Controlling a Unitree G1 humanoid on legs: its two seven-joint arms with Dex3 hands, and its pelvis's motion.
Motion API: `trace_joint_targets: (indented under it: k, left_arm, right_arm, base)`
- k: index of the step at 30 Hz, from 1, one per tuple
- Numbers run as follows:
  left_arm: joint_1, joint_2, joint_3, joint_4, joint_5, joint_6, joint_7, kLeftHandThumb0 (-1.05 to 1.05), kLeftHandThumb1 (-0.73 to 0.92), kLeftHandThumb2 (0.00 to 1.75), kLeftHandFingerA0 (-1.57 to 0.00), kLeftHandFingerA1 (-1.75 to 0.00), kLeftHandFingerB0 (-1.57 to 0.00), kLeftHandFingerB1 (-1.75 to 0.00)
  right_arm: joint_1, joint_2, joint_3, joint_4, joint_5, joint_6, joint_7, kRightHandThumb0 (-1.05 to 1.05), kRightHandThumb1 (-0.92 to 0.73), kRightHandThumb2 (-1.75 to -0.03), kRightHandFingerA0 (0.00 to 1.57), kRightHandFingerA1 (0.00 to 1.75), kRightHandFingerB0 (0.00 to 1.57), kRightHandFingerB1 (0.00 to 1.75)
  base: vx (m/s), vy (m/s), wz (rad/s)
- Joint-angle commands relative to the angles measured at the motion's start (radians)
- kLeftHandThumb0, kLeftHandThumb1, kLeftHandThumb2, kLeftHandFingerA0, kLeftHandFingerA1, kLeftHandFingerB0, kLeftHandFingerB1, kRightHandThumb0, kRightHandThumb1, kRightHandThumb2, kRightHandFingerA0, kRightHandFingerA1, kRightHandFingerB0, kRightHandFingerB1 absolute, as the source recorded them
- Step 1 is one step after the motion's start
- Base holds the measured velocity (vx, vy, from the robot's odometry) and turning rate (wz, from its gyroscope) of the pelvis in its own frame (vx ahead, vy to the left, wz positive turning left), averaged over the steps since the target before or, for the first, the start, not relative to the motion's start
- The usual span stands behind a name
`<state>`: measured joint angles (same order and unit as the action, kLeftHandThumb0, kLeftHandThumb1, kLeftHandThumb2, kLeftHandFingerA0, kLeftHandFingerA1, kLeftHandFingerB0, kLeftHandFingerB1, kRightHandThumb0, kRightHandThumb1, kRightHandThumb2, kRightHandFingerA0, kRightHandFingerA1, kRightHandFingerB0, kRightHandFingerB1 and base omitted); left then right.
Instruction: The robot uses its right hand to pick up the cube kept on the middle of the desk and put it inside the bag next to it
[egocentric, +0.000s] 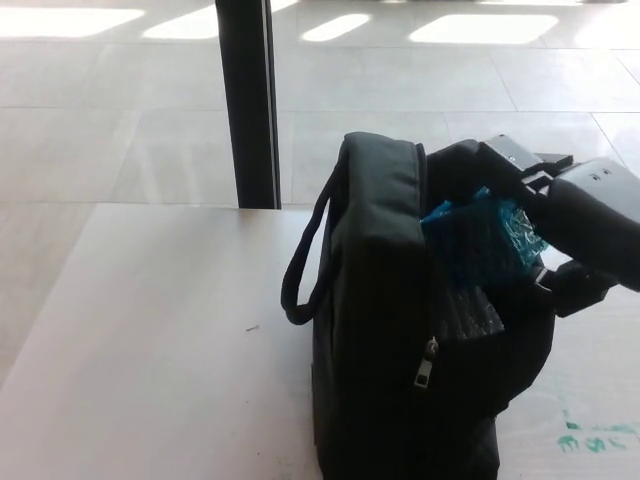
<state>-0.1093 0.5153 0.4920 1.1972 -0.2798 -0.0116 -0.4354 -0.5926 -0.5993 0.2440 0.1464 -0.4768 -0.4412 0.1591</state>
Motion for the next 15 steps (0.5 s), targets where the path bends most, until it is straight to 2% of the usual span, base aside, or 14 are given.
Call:
trace_joint_targets:
  k: [1, 2, 3, 4, 5, 6, 8, 9, 10, 11, 15]
  left_arm:
    - [0.002, 0.023, 0.003, 0.007, -0.006, 0.01, 0.01, -1.05, 0.58, 0.88, -0.37, -1.49, -0.33, -1.42]
    - [0.0, 0.023, 0.002, 0.007, -0.006, 0.012, 0.013, -1.05, 0.58, 0.88, -0.37, -1.49, -0.33, -1.42]
    - [-0.002, 0.023, -0.001, 0.007, -0.003, 0.008, 0.011, -1.05, 0.58, 0.9, -0.37, -1.5, -0.33, -1.43]
    - [-0.002, 0.023, -0.002, 0.006, -0.002, 0.007, 0.011, -1.05, 0.58, 0.9, -0.37, -1.5, -0.33, -1.43]
    - [-0.002, 0.023, -0.002, 0.006, -0.002, 0.006, 0.011, -1.05, 0.58, 0.89, -0.37, -1.49, -0.32, -1.43]
    - [-0.001, 0.022, -0.002, 0.005, -0.003, 0.005, 0.006, -1.05, 0.58, 0.88, -0.35, -1.47, -0.33, -1.43]
    - [0.002, 0.022, -0.003, 0.003, -0.004, 0.004, -0.002, -1.05, 0.58, 0.88, -0.35, -1.47, -0.33, -1.43]
    - [0.001, 0.023, -0.003, 0.005, -0.003, 0.003, -0.001, -1.05, 0.58, 0.88, -0.35, -1.47, -0.33, -1.42]
    - [-0.001, 0.024, 0.0, 0.014, -0.005, 0.004, 0.003, -1.05, 0.57, 0.88, -0.36, -1.49, -0.33, -1.42]
    - [0.0, 0.024, -0.001, 0.013, -0.004, 0.001, -0.001, -1.05, 0.57, 0.88, -0.36, -1.49, -0.32, -1.43]
    - [-0.002, 0.024, 0.004, 0.018, -0.009, 0.011, 0.005, -1.05, 0.56, 0.89, -0.35, -1.51, -0.31, -1.42]
  right_arm:
    - [-0.033, -0.006, 0.018, -0.009, -0.052, 0.054, 0.073, -0.26, -0.74, -0.68, 0.87, 1.66, 0.66, 0.7]
    - [-0.033, 0.0, 0.015, -0.017, -0.05, 0.069, 0.078, -0.26, -0.74, -0.68, 0.87, 1.66, 0.66, 0.7]
    - [-0.043, 0.002, 0.021, -0.026, -0.048, 0.102, 0.115, -0.4, -0.73, -0.61, 0.72, 1.03, 0.32, 0.37]
    - [-0.047, 0.003, 0.024, -0.031, -0.049, 0.118, 0.132, -0.4, -0.73, -0.61, 0.72, 1.03, 0.32, 0.37]
    - [-0.049, 0.002, 0.026, -0.037, -0.052, 0.125, 0.142, -0.42, -0.68, -0.6, 0.61, 0.7, 0.21, 0.3]
    - [-0.058, -0.009, 0.039, -0.053, -0.079, 0.14, 0.169, -0.54, -0.64, -0.59, 0.19, 0.49, 0.01, 0.31]
    - [-0.064, -0.023, 0.053, -0.075, -0.113, 0.157, 0.194, -0.54, -0.64, -0.59, 0.19, 0.49, 0.01, 0.31]
    - [-0.064, -0.023, 0.06, -0.098, -0.137, 0.189, 0.214, -0.64, -0.43, -0.83, 0.0, 0.34, 0.0, 0.27]
    - [-0.062, -0.026, 0.065, -0.128, -0.175, 0.208, 0.215, -0.88, -0.5, -0.82, 0.0, 0.14, 0.0, 0.07]
    - [-0.06, -0.028, 0.064, -0.148, -0.179, 0.227, 0.232, -0.96, -0.54, -0.83, 0.0, 0.1, 0.0, 0.0]
    - [-0.062, -0.045, 0.052, -0.205, -0.191, 0.267, 0.28, -0.98, -0.56, -0.9, 0.0, 0.16, 0.0, 0.0]
  base:
    - [0.0, 0.0, 0.0]
    - [0.0, 0.0, 0.0]
    - [0.0, 0.0, 0.0]
    - [0.0, 0.0, 0.0]
    - [0.0, 0.0, 0.0]
    - [0.0, 0.0, 0.0]
    - [0.0, 0.0, 0.0]
    - [0.0, 0.0, 0.0]
    - [0.0, 0.0, 0.0]
    - [0.0, 0.0, 0.0]
    - [0.0, 0.0, 0.0]
